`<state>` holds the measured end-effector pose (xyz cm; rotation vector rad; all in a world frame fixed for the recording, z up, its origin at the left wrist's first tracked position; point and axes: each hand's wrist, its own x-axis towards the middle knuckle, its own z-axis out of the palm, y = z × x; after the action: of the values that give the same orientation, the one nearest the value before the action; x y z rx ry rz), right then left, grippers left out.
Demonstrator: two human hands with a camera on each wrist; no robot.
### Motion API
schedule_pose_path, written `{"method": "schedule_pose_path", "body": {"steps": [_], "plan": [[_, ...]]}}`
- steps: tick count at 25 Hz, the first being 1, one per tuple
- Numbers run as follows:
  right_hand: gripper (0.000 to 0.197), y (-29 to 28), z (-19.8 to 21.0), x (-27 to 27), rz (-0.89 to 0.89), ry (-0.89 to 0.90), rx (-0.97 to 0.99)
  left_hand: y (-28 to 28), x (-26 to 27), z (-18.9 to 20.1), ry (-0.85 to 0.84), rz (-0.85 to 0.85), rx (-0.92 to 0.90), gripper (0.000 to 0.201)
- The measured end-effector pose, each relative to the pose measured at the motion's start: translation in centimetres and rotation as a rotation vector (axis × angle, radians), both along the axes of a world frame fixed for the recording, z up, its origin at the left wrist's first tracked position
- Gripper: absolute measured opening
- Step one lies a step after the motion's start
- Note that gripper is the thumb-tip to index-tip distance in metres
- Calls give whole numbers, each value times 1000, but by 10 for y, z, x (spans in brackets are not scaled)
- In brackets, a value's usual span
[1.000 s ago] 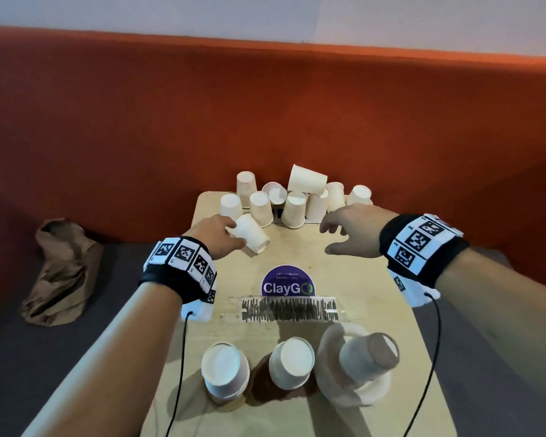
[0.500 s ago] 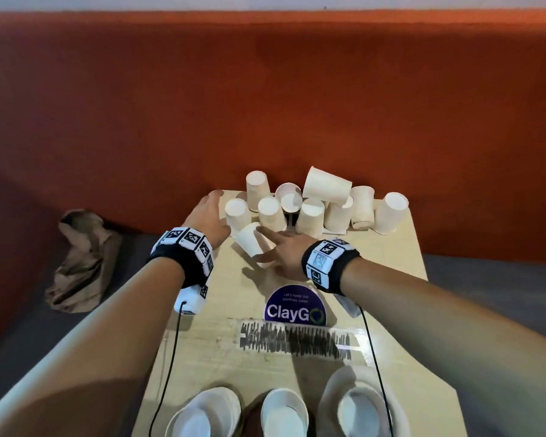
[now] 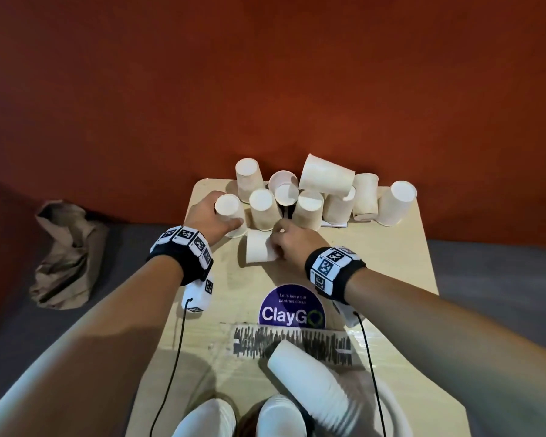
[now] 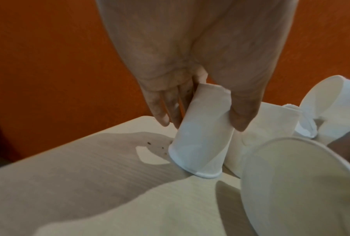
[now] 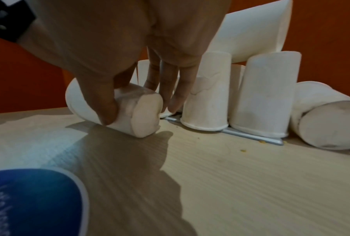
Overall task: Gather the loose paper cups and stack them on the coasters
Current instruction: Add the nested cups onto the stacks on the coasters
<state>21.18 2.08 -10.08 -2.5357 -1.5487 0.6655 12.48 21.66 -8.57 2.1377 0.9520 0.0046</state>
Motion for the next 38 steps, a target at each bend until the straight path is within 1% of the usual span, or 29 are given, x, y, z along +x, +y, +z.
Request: {"method": "schedule_pose_path", "body": {"steps": [3,7,9,12,15,19,25,28,30,32,34,36,38], "plan": [[28,-10,-2,0,-52,28,71,-2,-4,-3,-36,15,-31,54],[38,-27,12,-4,-182,116,111,-8,-12,-1,-26,10,-22,54],[42,-40,18,-8,-237,147,139,-13,-16,5,-42,27,-24,57],[47,-63,18,-19,-342,211,178,-18,-28,17,-113,58,0,61],[51,-95,18,-33,-470,249,224,-23,-46,32,-159,31,34,60],[50,-131,21,-54,-526,207,237,-34,-71,43,-159,-49,55,57],[49,-152,29,-89,-619,179,312,-58,-97,56,-182,-181,30,54],[53,-159,38,-107,-597,129,287,-70,-105,62,-152,-272,-54,52],[54,-164,44,-117,-594,105,289,-78,-109,66,-95,-371,-56,63],[54,-169,49,-127,-611,89,308,-84,-115,69,-61,-508,3,76],[55,-176,54,-135,-628,80,305,-90,-119,72,-33,-607,42,79],[56,-181,58,-144,-636,62,293,-95,-125,73,9,-645,54,83],[56,-184,62,-151,-642,36,291,-100,-130,74,31,-649,79,99]]}}
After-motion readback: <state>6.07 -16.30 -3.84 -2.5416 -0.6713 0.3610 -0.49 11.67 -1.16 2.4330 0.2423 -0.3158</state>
